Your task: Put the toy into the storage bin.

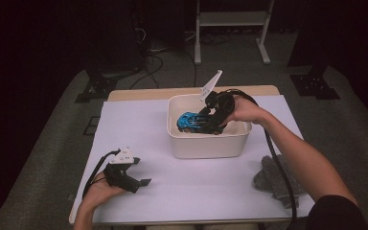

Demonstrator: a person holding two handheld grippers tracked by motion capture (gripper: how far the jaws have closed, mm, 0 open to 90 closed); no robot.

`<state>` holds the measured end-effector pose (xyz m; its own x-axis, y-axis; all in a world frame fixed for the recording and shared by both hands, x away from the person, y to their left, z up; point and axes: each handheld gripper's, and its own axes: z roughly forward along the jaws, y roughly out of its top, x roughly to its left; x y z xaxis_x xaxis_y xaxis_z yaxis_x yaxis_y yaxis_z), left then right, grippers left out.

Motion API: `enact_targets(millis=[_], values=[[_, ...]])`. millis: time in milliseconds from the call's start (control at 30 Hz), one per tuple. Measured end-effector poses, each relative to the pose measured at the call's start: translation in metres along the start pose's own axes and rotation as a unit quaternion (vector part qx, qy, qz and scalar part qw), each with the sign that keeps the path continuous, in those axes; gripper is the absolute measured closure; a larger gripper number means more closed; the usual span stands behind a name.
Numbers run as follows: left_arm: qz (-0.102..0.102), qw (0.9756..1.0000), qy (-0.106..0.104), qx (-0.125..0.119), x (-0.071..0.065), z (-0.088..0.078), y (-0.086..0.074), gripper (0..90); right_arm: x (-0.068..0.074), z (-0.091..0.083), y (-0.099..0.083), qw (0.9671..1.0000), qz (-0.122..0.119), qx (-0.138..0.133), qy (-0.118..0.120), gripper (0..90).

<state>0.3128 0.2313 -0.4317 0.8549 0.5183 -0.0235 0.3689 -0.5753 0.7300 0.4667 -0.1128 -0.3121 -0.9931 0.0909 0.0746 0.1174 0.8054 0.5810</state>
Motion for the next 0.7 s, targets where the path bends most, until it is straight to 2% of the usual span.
enact_targets(millis=[700], values=[[-0.005, 1.0, 0.001, -0.004, 0.001, -0.001, -0.002, 8.0, -0.007, 0.022, -0.004, 0.9998, 0.006, 0.015, 0.015, 27.4]])
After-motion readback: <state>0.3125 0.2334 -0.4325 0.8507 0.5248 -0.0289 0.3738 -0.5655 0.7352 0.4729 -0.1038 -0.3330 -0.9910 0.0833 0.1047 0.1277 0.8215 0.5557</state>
